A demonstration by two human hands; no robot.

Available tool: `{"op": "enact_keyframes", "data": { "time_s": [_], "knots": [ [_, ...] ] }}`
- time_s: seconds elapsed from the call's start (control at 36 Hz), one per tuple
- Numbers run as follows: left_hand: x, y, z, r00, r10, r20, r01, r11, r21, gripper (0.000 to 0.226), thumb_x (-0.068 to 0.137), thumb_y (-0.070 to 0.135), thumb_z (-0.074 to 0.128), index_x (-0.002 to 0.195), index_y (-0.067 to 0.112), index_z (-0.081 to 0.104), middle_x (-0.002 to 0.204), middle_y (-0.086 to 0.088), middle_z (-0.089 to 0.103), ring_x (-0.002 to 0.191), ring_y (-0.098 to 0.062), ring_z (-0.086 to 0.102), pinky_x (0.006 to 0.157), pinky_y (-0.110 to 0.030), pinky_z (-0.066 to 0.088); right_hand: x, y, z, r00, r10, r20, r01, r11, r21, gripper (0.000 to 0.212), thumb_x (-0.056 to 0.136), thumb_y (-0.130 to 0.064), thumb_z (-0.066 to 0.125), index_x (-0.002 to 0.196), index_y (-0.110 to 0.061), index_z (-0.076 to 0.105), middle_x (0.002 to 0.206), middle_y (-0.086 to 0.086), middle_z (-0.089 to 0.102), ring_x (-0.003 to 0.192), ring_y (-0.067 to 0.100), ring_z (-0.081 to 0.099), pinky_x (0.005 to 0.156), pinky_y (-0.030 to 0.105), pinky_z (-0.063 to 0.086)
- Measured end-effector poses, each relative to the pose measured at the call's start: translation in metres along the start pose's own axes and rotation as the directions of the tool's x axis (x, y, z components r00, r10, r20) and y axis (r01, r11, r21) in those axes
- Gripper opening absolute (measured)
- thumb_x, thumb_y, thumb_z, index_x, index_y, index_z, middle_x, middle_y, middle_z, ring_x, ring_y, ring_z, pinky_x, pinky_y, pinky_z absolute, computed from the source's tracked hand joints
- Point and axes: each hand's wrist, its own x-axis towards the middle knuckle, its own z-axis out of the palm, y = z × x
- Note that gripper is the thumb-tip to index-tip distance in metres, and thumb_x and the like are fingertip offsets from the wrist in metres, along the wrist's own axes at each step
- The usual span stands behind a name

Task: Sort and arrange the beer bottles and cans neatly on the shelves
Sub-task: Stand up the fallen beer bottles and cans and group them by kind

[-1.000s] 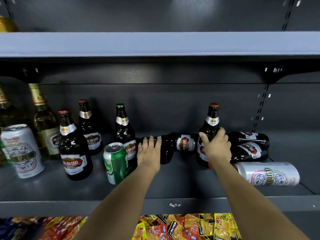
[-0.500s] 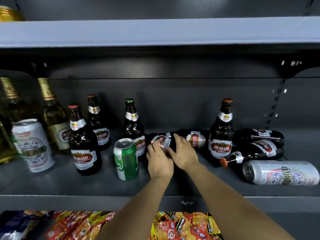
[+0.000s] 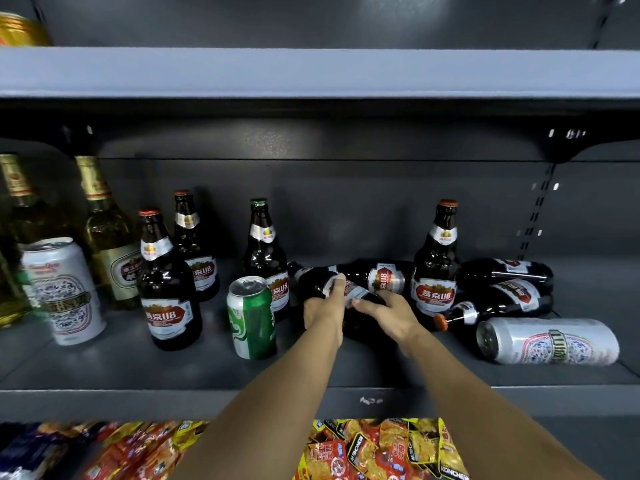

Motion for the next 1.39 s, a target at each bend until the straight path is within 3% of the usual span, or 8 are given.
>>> {"op": "enact_keyframes", "data": {
  "time_s": [0.19,0.39,0.58,0.72,0.92,1.08,1.25,1.39],
  "knots": [
    [-0.002,0.014,0.003,0.997,-0.064,-0.042,0.056,0.982,-0.181,0.093,0.063,0.036,0.090,0.130,0.009,0.032,0.117,-0.017,0.061,0.098,-0.034,0.064,0.090,-0.049,0.054,-0.012,-0.005,-0.006,0.997,-0.012,0.083,0.012,1.000,-0.005,0.042,0.086,-0.019,0.071,0.124,-0.022,0.051,0.110,-0.004,0.060,0.094,0.006,0.054,0.076,0.015,0.040],
    [-0.016,0.026,-0.002,0.918,0.398,-0.009,-0.381,0.886,0.264,0.083,0.069,0.030,0.084,0.132,0.019,0.032,0.118,-0.002,0.058,0.094,-0.022,0.058,0.077,-0.030,0.046,-0.002,-0.015,0.002,0.991,-0.054,0.119,0.085,0.959,-0.270,0.049,0.081,-0.018,0.076,0.122,-0.019,0.050,0.107,-0.004,0.058,0.105,0.014,0.055,0.088,0.025,0.043],
    [-0.017,0.024,-0.009,0.830,0.552,0.078,-0.504,0.685,0.527,0.099,0.070,0.026,0.084,0.148,0.020,0.023,0.144,-0.002,0.036,0.122,-0.026,0.052,0.088,-0.035,0.045,0.021,-0.019,0.014,0.975,-0.221,0.022,0.169,0.675,-0.718,0.039,0.089,-0.011,0.055,0.127,-0.013,0.045,0.126,0.009,0.054,0.119,0.028,0.051,0.080,0.033,0.045],
    [-0.005,0.027,-0.009,0.827,0.558,0.062,-0.507,0.694,0.511,0.098,0.070,0.022,0.085,0.147,0.019,0.024,0.141,-0.005,0.038,0.121,-0.028,0.052,0.089,-0.036,0.045,0.052,-0.027,0.009,0.958,-0.285,0.018,0.140,0.412,-0.900,0.071,0.092,-0.023,0.058,0.150,-0.009,0.020,0.151,0.010,0.032,0.143,0.029,0.022,0.115,0.036,0.023],
    [0.014,0.025,-0.005,0.810,0.584,0.049,-0.522,0.679,0.516,0.097,0.072,0.023,0.083,0.149,0.020,0.022,0.143,-0.005,0.037,0.121,-0.030,0.052,0.089,-0.041,0.049,0.080,-0.027,0.011,0.989,-0.148,-0.005,0.043,0.322,-0.946,0.084,0.092,-0.021,0.055,0.154,-0.010,-0.001,0.160,0.012,0.010,0.148,0.034,0.006,0.121,0.044,0.010],
    [0.019,0.022,-0.003,0.814,0.579,0.033,-0.503,0.676,0.539,0.097,0.074,0.028,0.081,0.148,0.026,0.020,0.144,0.002,0.034,0.121,-0.026,0.052,0.084,-0.041,0.049,0.093,-0.017,0.019,0.983,-0.177,-0.040,-0.001,0.214,-0.977,0.070,0.095,-0.025,0.050,0.154,-0.017,0.013,0.151,0.011,0.031,0.138,0.034,0.026,0.113,0.046,0.021],
    [0.019,0.021,-0.005,0.818,0.573,0.048,-0.503,0.673,0.542,0.097,0.075,0.028,0.080,0.149,0.026,0.018,0.145,0.003,0.032,0.124,-0.025,0.050,0.085,-0.041,0.048,0.093,-0.018,0.018,0.954,-0.286,-0.087,-0.008,0.264,-0.965,0.067,0.089,-0.029,0.060,0.148,-0.019,0.028,0.142,0.002,0.043,0.130,0.026,0.039,0.104,0.039,0.031],
    [0.017,0.022,-0.006,0.814,0.579,0.053,-0.509,0.665,0.547,0.096,0.075,0.027,0.080,0.149,0.024,0.019,0.145,0.002,0.032,0.123,-0.026,0.050,0.085,-0.041,0.048,0.092,-0.039,0.012,0.926,-0.284,-0.249,-0.033,0.596,-0.802,0.074,0.080,-0.035,0.071,0.142,-0.018,0.034,0.136,0.003,0.048,0.127,0.027,0.045,0.097,0.038,0.042]
  ]
}}
